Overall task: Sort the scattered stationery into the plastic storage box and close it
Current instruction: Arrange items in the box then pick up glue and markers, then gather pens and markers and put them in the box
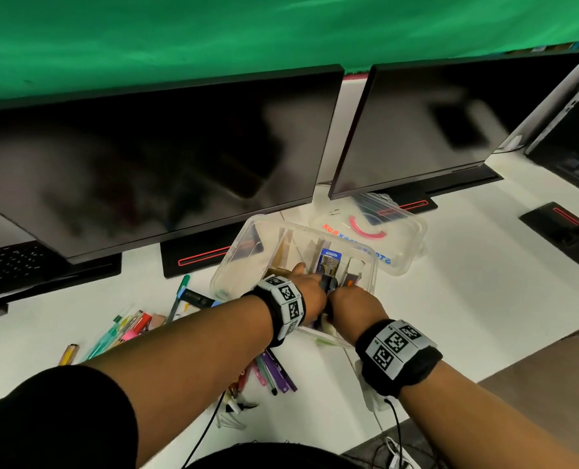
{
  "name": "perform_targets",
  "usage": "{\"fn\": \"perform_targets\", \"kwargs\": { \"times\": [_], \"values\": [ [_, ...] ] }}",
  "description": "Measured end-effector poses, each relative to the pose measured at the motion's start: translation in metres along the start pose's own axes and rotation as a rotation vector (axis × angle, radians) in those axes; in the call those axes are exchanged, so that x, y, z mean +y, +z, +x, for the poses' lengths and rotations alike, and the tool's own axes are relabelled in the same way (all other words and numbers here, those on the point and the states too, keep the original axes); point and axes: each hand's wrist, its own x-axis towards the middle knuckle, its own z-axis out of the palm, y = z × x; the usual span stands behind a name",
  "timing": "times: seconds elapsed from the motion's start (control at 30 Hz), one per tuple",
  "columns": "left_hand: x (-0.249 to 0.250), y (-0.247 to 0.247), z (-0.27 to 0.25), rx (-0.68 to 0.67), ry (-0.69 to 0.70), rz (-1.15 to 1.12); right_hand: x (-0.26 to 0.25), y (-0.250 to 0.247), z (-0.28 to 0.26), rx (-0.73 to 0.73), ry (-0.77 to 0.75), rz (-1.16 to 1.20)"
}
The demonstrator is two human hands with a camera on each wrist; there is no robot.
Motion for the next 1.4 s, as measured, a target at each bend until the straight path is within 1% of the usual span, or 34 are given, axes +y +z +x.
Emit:
{"fn": "perform_targets", "kwargs": {
  "times": [0.03,0.13,0.2,0.23,0.3,0.37,0.47,0.5,0.57,0.63,0.7,0.8,0.87,0.93,1.03,1.13,1.27,1.4],
  "values": [
    [-0.005,0.004,-0.001,0.026,-0.012,-0.023,0.0,0.001,0.0,-0.002,0.001,-0.004],
    [-0.029,0.015,-0.009,0.251,0.014,-0.199,0.001,0.001,-0.001,0.006,0.012,-0.002],
    [-0.048,0.02,-0.027,0.37,0.007,-0.299,-0.004,-0.002,-0.002,0.029,0.025,0.032],
    [-0.06,0.025,-0.039,0.404,-0.02,-0.332,-0.01,-0.004,-0.002,0.051,0.019,0.051],
    [-0.081,0.036,-0.062,0.424,-0.102,-0.376,-0.022,-0.009,-0.003,0.114,-0.028,0.064],
    [-0.1,0.054,-0.086,0.395,-0.197,-0.414,-0.043,-0.013,-0.006,0.135,-0.129,0.048],
    [-0.121,0.086,-0.12,0.304,-0.307,-0.455,-0.085,-0.009,-0.013,0.102,-0.354,0.04],
    [-0.125,0.1,-0.132,0.254,-0.332,-0.453,-0.101,-0.002,-0.015,0.078,-0.435,0.042],
    [-0.129,0.125,-0.151,0.129,-0.353,-0.45,-0.128,0.018,-0.016,-0.021,-0.576,0.043],
    [-0.129,0.149,-0.164,0.03,-0.365,-0.465,-0.149,0.042,-0.016,-0.169,-0.651,0.034],
    [-0.13,0.173,-0.178,-0.02,-0.392,-0.486,-0.171,0.063,-0.018,-0.257,-0.735,0.007],
    [-0.134,0.207,-0.198,-0.058,-0.44,-0.524,-0.198,0.086,-0.022,-0.325,-0.852,-0.02],
    [-0.135,0.223,-0.209,-0.057,-0.471,-0.518,-0.213,0.095,-0.023,-0.374,-0.879,-0.04],
    [-0.133,0.235,-0.215,-0.089,-0.535,-0.5,-0.223,0.1,-0.024,-0.393,-0.89,-0.062],
    [-0.128,0.25,-0.218,-0.168,-0.626,-0.453,-0.229,0.103,-0.024,-0.372,-0.879,-0.075],
    [-0.125,0.264,-0.215,-0.148,-0.682,-0.508,-0.227,0.101,-0.024,-0.34,-0.847,-0.046],
    [-0.121,0.268,-0.209,-0.139,-0.718,-0.594,-0.218,0.096,-0.021,-0.285,-0.777,0.005],
    [-0.123,0.266,-0.205,-0.154,-0.744,-0.66,-0.203,0.09,-0.014,-0.238,-0.651,-0.023]
  ]
}}
